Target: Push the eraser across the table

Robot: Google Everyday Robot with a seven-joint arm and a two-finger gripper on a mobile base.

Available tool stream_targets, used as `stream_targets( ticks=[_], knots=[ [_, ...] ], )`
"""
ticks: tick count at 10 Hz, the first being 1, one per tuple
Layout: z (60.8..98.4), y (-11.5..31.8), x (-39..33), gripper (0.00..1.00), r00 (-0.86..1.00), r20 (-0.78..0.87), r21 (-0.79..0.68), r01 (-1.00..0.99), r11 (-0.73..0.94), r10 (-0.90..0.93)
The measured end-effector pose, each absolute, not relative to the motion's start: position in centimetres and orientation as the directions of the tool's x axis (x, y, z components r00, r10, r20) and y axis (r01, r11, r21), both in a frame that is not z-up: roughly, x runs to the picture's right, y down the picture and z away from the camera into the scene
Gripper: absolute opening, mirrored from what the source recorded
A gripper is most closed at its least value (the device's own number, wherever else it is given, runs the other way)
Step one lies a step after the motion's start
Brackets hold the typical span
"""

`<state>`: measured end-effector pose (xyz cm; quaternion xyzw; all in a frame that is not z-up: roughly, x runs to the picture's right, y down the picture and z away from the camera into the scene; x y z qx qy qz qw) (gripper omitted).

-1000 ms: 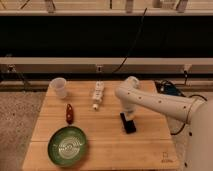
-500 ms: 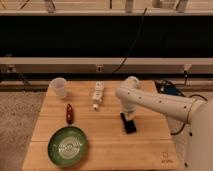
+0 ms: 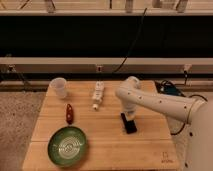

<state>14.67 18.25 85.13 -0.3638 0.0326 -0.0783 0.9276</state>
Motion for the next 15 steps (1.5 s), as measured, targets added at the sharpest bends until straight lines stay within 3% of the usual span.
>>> stream_targets(
  ticks=[15],
  knots=[
    [84.89, 18.35, 14.96, 0.0, 0.982, -0.003, -0.685, 0.134, 0.716, -0.186]
  ],
)
